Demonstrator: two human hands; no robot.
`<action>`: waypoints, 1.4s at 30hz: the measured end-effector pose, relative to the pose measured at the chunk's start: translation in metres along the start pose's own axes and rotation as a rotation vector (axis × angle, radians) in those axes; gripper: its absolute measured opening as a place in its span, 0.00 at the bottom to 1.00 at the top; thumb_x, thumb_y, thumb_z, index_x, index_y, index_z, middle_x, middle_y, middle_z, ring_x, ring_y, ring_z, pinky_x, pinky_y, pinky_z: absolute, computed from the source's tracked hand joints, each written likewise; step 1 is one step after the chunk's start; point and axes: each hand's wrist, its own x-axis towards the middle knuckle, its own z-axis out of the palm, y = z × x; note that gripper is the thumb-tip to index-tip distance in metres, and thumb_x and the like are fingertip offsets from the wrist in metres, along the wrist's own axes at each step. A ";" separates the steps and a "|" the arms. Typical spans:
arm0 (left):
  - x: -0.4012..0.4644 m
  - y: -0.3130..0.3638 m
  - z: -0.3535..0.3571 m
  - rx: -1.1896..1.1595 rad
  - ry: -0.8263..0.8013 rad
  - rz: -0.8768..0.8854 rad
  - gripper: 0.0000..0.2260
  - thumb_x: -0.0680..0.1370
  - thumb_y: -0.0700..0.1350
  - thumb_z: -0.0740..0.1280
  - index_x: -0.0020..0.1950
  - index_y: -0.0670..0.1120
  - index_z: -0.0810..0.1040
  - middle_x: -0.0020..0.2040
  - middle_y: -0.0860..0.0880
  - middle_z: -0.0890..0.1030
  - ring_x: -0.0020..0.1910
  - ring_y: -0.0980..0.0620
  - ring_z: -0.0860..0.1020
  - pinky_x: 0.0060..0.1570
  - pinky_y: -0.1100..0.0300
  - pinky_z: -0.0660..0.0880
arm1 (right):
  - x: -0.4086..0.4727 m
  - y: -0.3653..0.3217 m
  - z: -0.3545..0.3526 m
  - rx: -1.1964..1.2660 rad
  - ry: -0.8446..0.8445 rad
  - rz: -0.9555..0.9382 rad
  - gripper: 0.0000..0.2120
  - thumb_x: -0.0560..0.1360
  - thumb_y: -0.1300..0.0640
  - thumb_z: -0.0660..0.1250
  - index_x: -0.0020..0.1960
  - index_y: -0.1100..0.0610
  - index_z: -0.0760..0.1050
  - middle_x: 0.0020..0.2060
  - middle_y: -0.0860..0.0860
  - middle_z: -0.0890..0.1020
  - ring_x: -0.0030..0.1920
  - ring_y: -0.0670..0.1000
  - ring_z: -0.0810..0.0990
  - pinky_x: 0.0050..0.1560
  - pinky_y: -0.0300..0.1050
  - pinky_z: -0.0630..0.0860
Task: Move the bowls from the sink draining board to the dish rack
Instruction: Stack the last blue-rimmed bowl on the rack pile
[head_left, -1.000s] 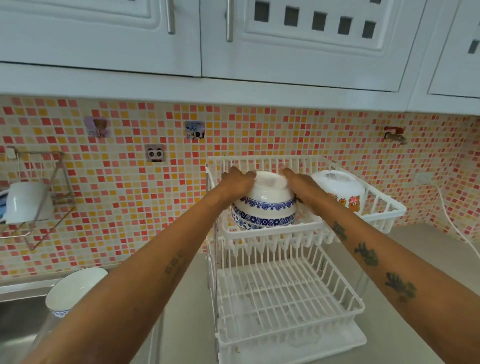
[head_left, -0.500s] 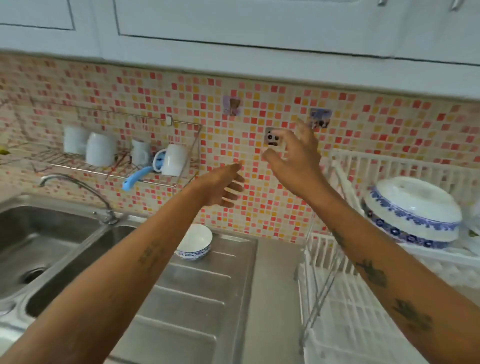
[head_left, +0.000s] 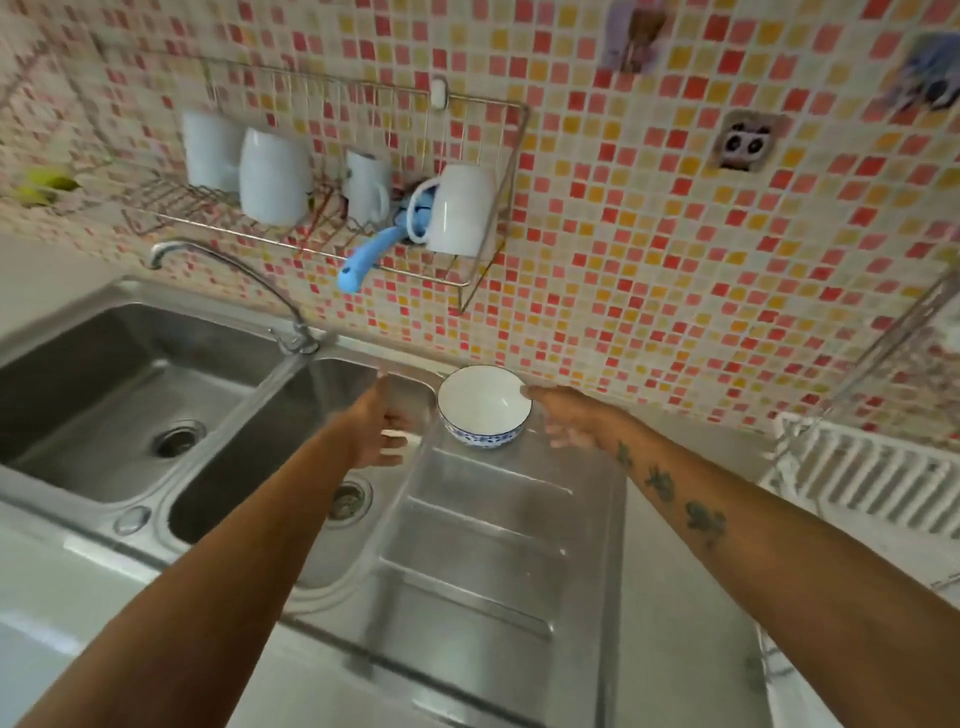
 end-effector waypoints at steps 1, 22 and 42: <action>0.011 -0.004 -0.001 -0.015 -0.008 -0.014 0.29 0.77 0.68 0.49 0.44 0.44 0.74 0.44 0.47 0.75 0.41 0.49 0.72 0.45 0.53 0.71 | 0.011 0.006 0.001 0.016 0.000 0.033 0.29 0.77 0.42 0.62 0.74 0.52 0.63 0.73 0.55 0.67 0.70 0.58 0.68 0.63 0.54 0.70; 0.124 -0.021 0.060 -0.146 -0.048 0.119 0.29 0.77 0.29 0.54 0.74 0.52 0.64 0.73 0.44 0.65 0.69 0.37 0.66 0.63 0.39 0.73 | 0.125 0.038 0.041 0.409 0.156 0.052 0.24 0.76 0.69 0.55 0.71 0.57 0.64 0.65 0.57 0.72 0.55 0.56 0.72 0.53 0.51 0.76; -0.105 0.062 0.113 -0.424 -0.979 0.039 0.33 0.72 0.69 0.60 0.72 0.53 0.72 0.71 0.42 0.74 0.69 0.33 0.70 0.62 0.30 0.68 | -0.147 -0.028 -0.023 0.675 0.684 -0.771 0.32 0.69 0.74 0.51 0.51 0.40 0.76 0.57 0.46 0.80 0.59 0.50 0.77 0.55 0.49 0.80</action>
